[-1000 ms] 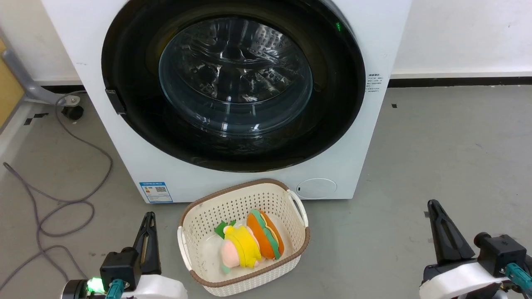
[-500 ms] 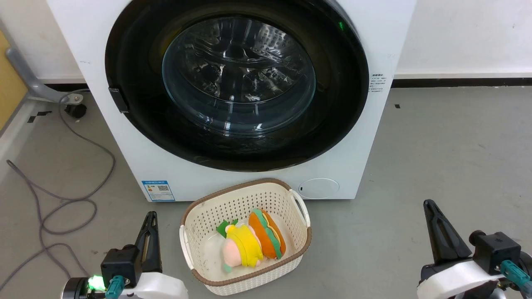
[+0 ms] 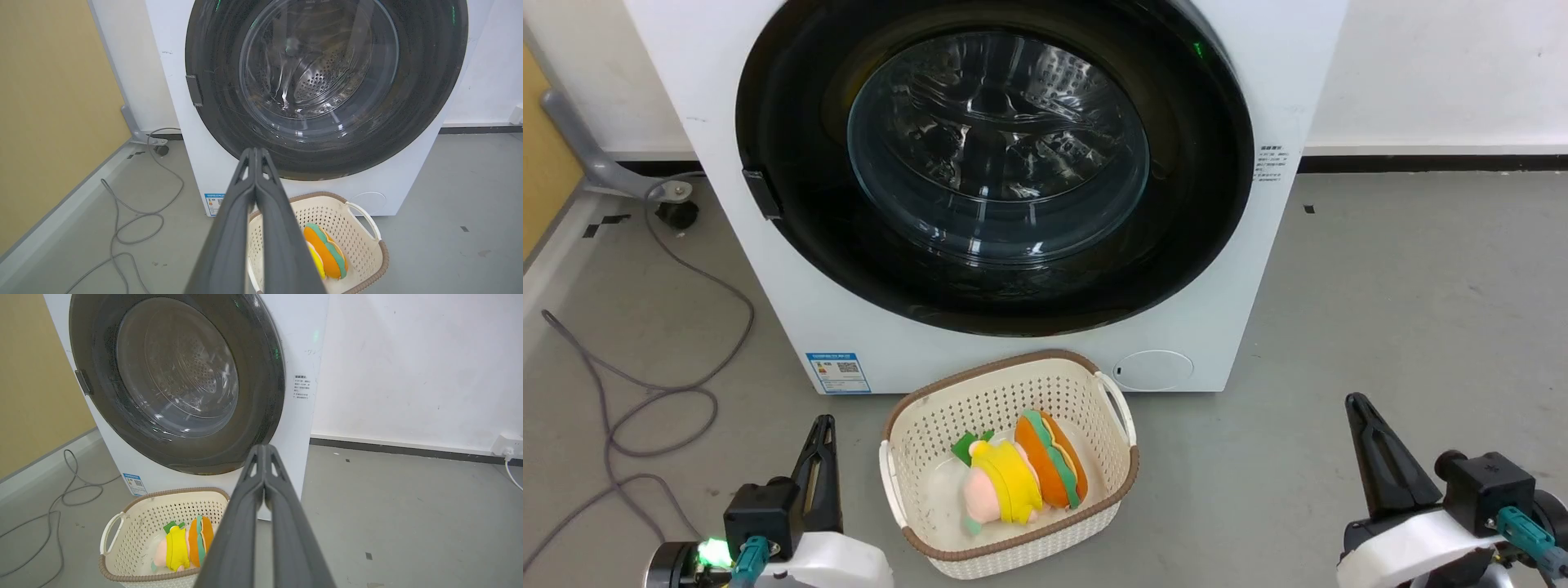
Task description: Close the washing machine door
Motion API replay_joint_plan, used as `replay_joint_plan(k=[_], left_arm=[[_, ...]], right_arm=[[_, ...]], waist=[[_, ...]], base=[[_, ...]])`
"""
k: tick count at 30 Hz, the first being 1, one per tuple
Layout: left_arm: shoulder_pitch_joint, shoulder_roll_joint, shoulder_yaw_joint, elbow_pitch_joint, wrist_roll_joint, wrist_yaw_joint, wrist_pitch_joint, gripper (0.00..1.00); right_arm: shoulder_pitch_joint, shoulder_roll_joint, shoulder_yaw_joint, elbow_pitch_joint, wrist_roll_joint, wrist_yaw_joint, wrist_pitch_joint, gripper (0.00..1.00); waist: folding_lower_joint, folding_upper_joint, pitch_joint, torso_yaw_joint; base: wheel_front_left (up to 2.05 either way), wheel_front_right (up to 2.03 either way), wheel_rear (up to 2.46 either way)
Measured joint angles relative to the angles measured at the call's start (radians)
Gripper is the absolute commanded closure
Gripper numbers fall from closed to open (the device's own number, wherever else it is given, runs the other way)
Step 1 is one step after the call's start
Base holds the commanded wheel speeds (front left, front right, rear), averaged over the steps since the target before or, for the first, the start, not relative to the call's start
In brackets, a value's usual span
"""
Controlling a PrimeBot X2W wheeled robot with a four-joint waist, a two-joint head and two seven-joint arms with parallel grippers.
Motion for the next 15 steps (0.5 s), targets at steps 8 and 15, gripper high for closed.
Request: replay_joint_plan(k=[8, 15], left_arm=[[-0.004, 0.000, 0.001, -0.004, 0.001, -0.009, 0.017, 1.00], [-0.010, 0.000, 0.002, -0.010, 0.001, -0.017, 0.032, 1.00]], right_arm=[[0.000, 0.000, 0.007, -0.007, -0.014, 0.000, 0.018, 1.00], [0.000, 0.000, 0.012, -0.013, -0.018, 0.000, 0.033, 1.00]], waist=[[0.0001, 0.0000, 0.001, 0.005], [0.0001, 0.0000, 0.002, 0.009]], base=[[0.00, 0.00, 0.00], [0.00, 0.00, 0.00]])
